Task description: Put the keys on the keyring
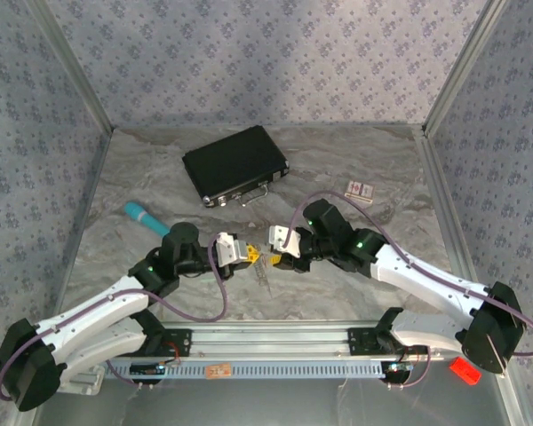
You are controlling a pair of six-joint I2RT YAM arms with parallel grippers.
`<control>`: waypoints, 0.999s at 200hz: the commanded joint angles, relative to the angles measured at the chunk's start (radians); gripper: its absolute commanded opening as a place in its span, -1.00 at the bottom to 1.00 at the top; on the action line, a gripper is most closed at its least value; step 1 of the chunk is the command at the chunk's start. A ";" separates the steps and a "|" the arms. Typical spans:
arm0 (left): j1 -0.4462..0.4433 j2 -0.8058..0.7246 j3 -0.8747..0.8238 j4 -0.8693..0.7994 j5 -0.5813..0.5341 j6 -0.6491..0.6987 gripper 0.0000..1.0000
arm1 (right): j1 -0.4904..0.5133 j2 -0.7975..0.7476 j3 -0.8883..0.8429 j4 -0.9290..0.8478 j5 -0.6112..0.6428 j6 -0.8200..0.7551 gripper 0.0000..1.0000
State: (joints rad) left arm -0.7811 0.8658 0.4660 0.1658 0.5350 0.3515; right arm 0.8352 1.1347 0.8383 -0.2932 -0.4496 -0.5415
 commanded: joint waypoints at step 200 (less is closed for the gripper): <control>-0.004 0.002 0.010 0.076 0.060 0.020 -1.00 | -0.014 0.014 0.007 0.045 -0.078 0.034 -0.89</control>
State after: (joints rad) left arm -0.7811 0.8677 0.4656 0.1837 0.5571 0.3576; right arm 0.8288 1.1446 0.8383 -0.2565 -0.5133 -0.5198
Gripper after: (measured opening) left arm 0.043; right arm 0.087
